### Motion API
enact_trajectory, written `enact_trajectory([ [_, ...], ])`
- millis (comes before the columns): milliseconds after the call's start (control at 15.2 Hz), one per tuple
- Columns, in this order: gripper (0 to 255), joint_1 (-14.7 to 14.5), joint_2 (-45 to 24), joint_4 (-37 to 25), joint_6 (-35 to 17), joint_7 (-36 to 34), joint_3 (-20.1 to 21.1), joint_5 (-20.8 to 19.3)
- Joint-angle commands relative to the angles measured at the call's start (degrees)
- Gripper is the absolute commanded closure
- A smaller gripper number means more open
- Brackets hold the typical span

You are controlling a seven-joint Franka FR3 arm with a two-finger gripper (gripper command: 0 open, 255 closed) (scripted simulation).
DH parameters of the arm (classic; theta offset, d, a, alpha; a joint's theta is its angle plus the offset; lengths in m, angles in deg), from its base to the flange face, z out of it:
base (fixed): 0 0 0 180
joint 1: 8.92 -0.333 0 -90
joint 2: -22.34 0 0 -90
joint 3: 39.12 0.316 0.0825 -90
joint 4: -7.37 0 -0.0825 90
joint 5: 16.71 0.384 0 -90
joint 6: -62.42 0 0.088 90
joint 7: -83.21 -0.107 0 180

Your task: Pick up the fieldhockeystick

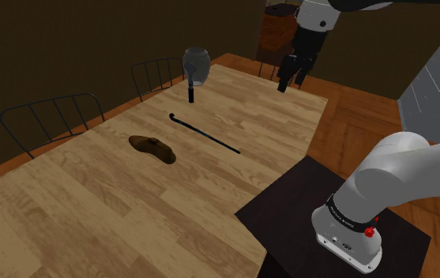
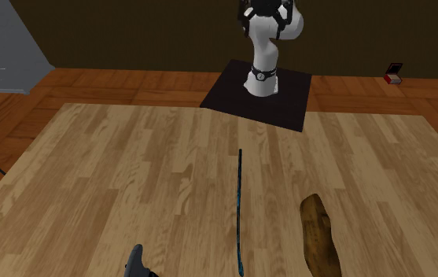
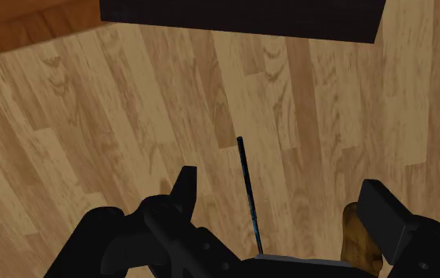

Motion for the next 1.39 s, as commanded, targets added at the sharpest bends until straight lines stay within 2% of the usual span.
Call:
enact_trajectory([
  [0,0,0.0,0.0,0.0,0.0,0.0,0.0,0.0],
  [660,0,-0.8,-19.6,-1.4,-18.0,2.4,1.0,-0.2],
  [1320,0,-1.4,-42.0,-10.8,-30.8,3.8,2.1,-1.6],
])
